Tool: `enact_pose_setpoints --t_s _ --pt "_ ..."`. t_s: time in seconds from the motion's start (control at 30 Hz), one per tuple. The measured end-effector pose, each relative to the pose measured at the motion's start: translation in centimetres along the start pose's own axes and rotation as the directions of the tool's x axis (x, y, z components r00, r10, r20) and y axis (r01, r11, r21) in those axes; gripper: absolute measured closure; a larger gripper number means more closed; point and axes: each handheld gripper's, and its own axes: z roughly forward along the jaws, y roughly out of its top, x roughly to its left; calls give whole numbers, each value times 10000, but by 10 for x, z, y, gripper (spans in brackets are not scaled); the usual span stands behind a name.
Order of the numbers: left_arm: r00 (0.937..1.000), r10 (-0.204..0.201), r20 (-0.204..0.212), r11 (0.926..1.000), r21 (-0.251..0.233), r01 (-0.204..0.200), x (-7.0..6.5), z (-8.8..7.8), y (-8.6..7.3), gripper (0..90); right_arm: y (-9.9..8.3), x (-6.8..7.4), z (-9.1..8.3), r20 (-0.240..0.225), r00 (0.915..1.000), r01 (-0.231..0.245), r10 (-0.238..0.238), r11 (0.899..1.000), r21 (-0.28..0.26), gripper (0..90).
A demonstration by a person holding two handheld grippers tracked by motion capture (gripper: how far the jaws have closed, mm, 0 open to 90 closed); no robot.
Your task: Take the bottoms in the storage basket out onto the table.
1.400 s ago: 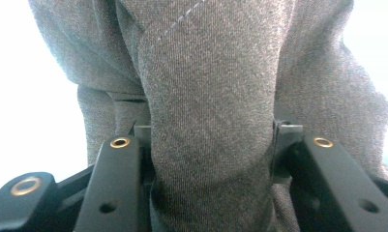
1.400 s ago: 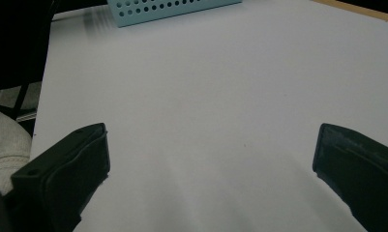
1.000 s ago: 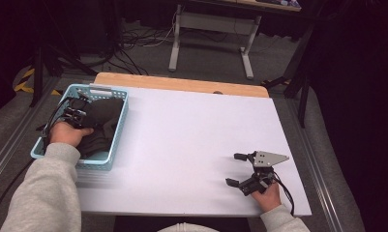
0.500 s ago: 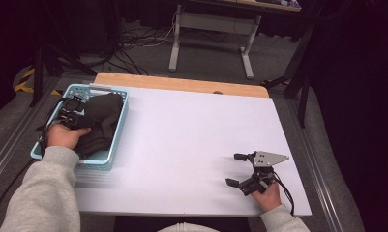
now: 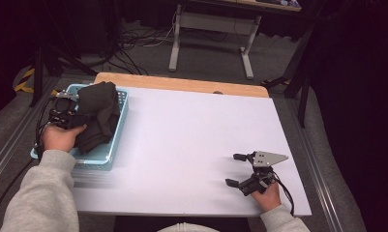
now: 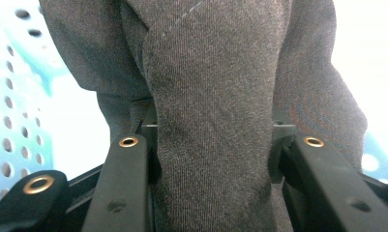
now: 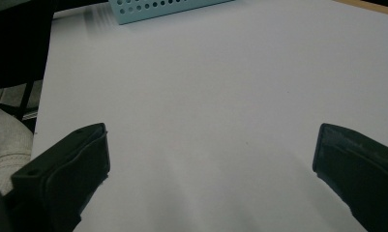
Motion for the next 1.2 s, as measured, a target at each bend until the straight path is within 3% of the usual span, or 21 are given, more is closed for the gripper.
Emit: enact_pose_setpoints --t_s 0.17,0.27,0.37,0.47,0.63,0.77,1.2 --pt "9999 16 -129 9986 -529 -23 -1 -6 -2 592 0 0 0 -5 10000 -2 2 10000 -3 6" --pt "9998 -123 -141 9934 -1139 106 -1 -13 -3 592 0 0 0 -10 10000 2 -2 10000 7 7" --pt "9997 -193 -142 9911 -1320 173 1 -16 -4 592 0 0 0 -5 10000 -7 7 10000 -30 6" --pt "9996 -141 -240 9829 -1840 94 0 -22 -7 593 0 0 -1 9 10000 -2 2 10000 -57 7" --pt "9993 -41 -361 9745 -2242 -41 -3 -26 -8 592 0 -1 -1 11 10000 -12 12 10000 -46 6" --pt "9992 1 -407 9630 -2694 -111 -5 -32 -11 592 0 -1 -1 2 10000 -61 61 9999 -95 6" --pt "9982 291 -518 9371 -3462 -453 -14 -49 -10 592 0 -1 -1 -25 10000 -65 65 9999 -101 6"
